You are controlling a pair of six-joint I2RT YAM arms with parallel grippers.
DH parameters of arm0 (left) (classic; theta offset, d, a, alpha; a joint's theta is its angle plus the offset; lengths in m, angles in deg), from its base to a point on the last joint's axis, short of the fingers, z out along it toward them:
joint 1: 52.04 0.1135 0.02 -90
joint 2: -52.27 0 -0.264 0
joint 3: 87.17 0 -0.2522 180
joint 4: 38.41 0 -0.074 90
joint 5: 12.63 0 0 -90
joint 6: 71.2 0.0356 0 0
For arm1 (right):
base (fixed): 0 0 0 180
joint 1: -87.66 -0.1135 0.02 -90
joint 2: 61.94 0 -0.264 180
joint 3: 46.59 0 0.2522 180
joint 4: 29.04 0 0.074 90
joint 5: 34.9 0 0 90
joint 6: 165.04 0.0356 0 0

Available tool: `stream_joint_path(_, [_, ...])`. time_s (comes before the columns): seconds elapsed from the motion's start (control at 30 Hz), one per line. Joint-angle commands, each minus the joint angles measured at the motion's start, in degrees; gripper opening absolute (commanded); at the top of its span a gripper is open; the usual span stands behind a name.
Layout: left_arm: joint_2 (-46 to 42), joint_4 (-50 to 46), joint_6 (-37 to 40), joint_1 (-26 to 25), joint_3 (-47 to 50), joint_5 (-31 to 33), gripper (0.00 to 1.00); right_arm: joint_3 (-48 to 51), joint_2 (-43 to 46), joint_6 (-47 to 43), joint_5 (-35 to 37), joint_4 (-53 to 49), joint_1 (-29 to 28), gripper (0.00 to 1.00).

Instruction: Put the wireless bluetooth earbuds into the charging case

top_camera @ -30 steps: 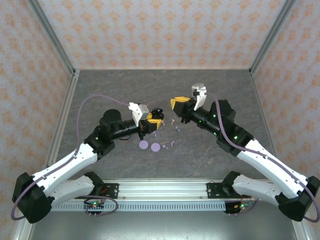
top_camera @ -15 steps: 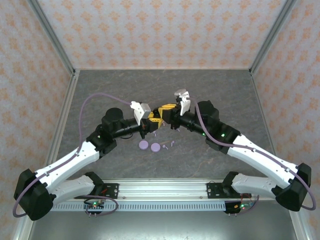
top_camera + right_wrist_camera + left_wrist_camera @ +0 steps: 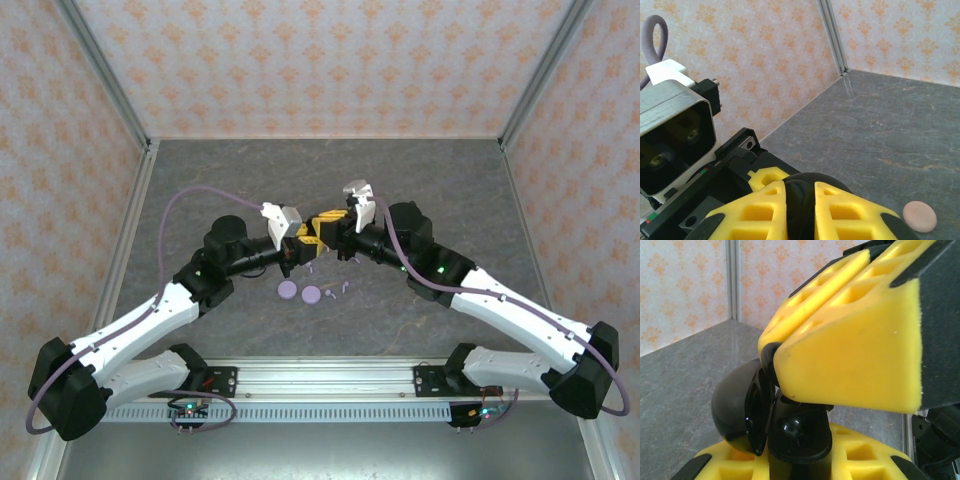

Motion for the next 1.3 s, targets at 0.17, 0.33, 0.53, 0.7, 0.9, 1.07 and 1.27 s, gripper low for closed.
stream_joint_path(0.17, [-0.27, 3.08, -0.80, -0.66, -1.98, -0.58, 0.00, -1.13, -0.75, -0.48, -1.36, 3.73, -0.45, 0.16])
stream_joint_path(0.33, [-0.53, 3.13, -0.81, -0.67, -2.00, -0.49, 0.00, -1.19, -1.72, -0.48, -1.50, 4.34, -0.45, 0.16])
stream_joint_path(0.53, [-0.80, 3.30, -1.18, -0.75, -1.77, -0.40, 0.00, -0.50, -1.80, -0.91, -0.98, 4.07, -0.39, 0.16])
stream_joint_path(0.7, [-0.98, 4.55, -2.11, -0.75, -1.40, -0.45, 0.00, 0.46, -1.90, -1.26, -0.88, 4.58, -0.45, 0.15])
stream_joint_path(0.9, [-1.31, 6.03, -3.48, -0.75, -1.19, -0.67, 0.00, 1.64, -2.07, -1.67, -0.71, 5.51, -0.45, 0.15])
stream_joint_path(1.07, [-1.58, 6.26, -3.89, -0.77, -1.08, -0.67, 0.00, 2.52, -1.99, -1.78, -0.62, 6.27, -0.45, 0.15])
stream_joint_path(1.27, [-1.59, 6.20, -4.25, -0.75, -1.08, -0.42, 0.00, 2.79, -1.73, -2.02, -1.21, 6.39, -0.39, 0.15])
